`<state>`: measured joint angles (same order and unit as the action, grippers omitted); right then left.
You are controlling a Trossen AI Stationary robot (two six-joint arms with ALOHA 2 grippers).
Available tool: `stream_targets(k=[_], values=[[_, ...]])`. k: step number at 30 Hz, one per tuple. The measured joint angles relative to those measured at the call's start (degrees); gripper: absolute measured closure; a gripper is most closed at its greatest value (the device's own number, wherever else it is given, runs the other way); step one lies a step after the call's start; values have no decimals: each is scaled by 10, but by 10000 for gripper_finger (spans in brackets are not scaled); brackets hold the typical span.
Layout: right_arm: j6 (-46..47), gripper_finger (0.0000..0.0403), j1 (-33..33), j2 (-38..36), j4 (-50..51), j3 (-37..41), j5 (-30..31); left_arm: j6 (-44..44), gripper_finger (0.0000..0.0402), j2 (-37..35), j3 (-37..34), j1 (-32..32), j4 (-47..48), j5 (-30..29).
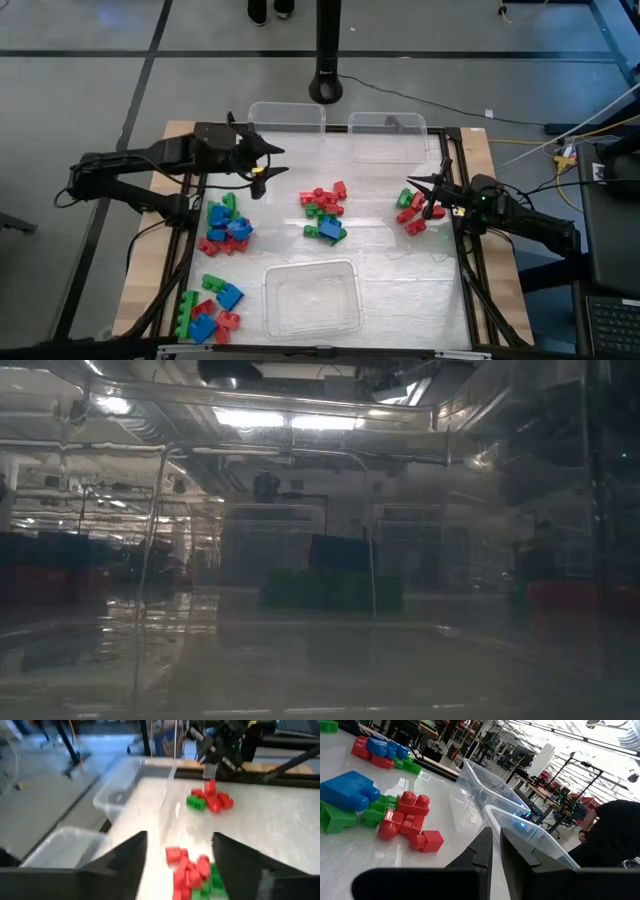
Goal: Sort blocks
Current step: Put the blue game piece into the top left transparent bin
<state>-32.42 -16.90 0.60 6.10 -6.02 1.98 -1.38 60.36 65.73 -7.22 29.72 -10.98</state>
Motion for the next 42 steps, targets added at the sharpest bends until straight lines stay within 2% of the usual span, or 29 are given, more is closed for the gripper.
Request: stream_targets(k=[3, 6, 14, 18, 21, 25, 34, 39, 42], values=[[0, 363, 0, 0, 0, 0, 0, 33, 128, 0, 30, 6, 67, 0], [0, 363, 0, 0, 0, 0, 0, 76, 107, 0, 51, 19, 115, 0], [-1, 363, 0, 0, 0, 0, 0, 306, 101, 0, 47, 100, 304, 1], [-15, 363, 0, 0, 0, 0, 0, 420, 101, 2, 15, 156, 334, 1], [-25, 363, 0, 0, 0, 0, 0, 463, 101, 2, -8, 197, 335, 1], [-26, 363, 0, 0, 0, 0, 0, 466, 101, 16, -35, 237, 344, 0], [-26, 363, 0, 0, 1, 0, 0, 367, 105, 95, -69, 300, 353, 0], [-26, 363, 0, 0, 6, 0, 0, 399, 122, 147, -69, 342, 390, -4], [-26, 363, 0, 0, 6, 0, 0, 431, 131, 166, -69, 378, 417, -30]])
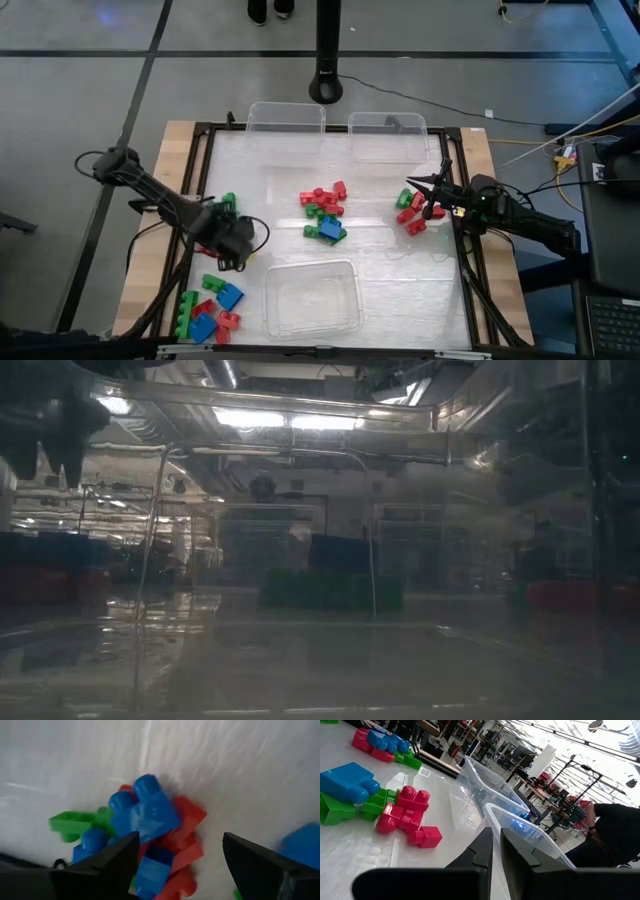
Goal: Sort blocks
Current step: Put the blue game piece into the top left transparent bin
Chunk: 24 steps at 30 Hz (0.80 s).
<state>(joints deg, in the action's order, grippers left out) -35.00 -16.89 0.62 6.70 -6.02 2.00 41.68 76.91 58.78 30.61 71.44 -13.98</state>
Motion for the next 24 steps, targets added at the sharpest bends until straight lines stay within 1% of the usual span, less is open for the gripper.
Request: stream_targets(k=[8, 10, 13, 17, 20, 24], values=[[0, 363, 0, 0, 6, 0, 0, 50, 137, 4, -9, 104, 14, -134], [0, 363, 0, 0, 10, 0, 0, 65, 137, 4, -32, 126, 10, -146], [1, 363, 0, 0, 13, 0, 0, 107, 137, 4, -74, 154, 6, -147], [1, 363, 0, 0, 12, 0, 0, 136, 137, 4, -111, 176, -7, -166], [1, 363, 0, 0, 12, 0, 0, 137, 137, 4, -131, 179, -22, -191], [2, 363, 0, 0, 12, 0, 0, 109, 137, 4, -154, 176, -56, -221]])
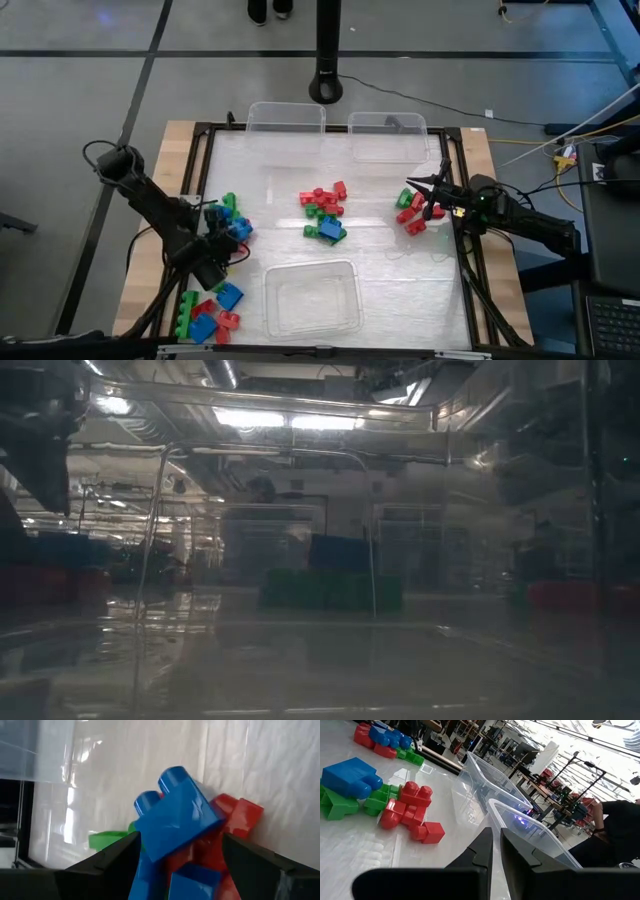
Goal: Sort blocks
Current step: Put the blue game piece into the top left transparent bin
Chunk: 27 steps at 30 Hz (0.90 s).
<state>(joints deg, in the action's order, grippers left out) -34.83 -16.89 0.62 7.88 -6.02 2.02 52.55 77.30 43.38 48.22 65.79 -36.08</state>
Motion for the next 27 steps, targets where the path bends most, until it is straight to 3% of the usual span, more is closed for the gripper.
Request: stream_targets(k=[19, 23, 27], values=[[-1, 363, 0, 0, -1, 0, 0, -80, 139, 0, -44, -46, -59, -46], [-1, 363, 0, 0, -1, 0, 0, -100, 161, 1, -65, -63, -106, -46], [-1, 363, 0, 0, -1, 0, 0, -124, 209, 1, -74, -82, -142, -57]])
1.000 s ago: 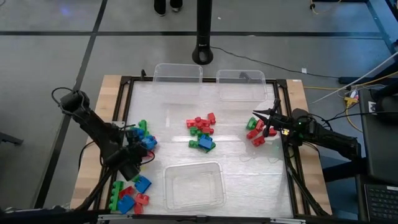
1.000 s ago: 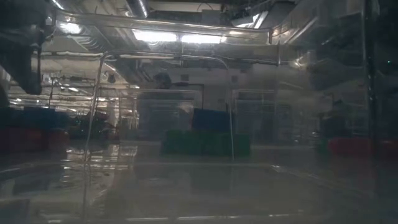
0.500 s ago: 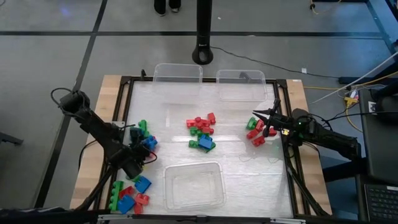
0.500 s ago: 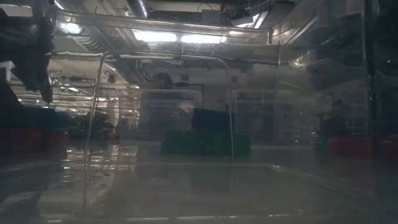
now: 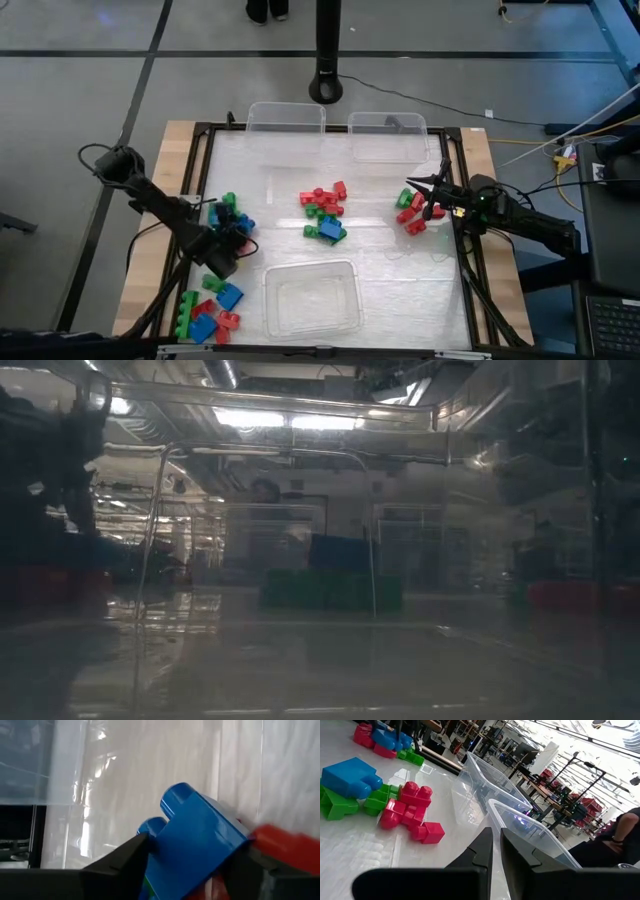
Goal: Sort blocks
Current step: Put the blue game piece into the top left transparent bin
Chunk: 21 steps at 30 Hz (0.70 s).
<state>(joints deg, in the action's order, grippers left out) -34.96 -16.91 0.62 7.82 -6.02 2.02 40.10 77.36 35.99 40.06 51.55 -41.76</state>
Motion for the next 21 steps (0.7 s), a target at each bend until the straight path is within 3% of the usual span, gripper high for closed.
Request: stream_targets(k=[11, 21], values=[[0, 363, 0, 0, 0, 0, 0, -1, 384, -3, 9, -15, 2, 17], [0, 363, 0, 0, -4, 0, 4, -11, 389, -5, 95, -46, 66, -8]])
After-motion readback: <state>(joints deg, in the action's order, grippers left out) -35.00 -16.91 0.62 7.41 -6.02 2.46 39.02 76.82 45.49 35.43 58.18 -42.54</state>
